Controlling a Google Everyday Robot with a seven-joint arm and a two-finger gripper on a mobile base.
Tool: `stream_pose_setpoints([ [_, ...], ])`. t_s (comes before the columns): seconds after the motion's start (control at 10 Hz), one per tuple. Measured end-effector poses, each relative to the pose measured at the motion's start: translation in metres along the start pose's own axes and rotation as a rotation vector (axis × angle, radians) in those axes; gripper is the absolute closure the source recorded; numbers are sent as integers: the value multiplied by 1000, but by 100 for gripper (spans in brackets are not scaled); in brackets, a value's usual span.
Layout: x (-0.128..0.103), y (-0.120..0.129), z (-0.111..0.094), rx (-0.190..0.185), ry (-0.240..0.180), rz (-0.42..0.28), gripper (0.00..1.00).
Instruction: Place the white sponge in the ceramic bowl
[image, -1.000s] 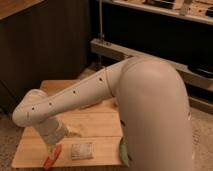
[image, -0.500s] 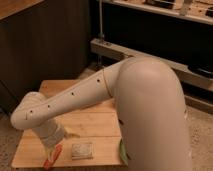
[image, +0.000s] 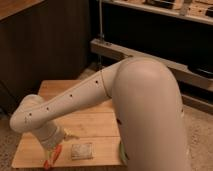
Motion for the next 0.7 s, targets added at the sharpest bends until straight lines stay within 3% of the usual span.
stream_pose_setpoints([
  [0.7, 3, -7, 3, -9, 0, -28, 20],
])
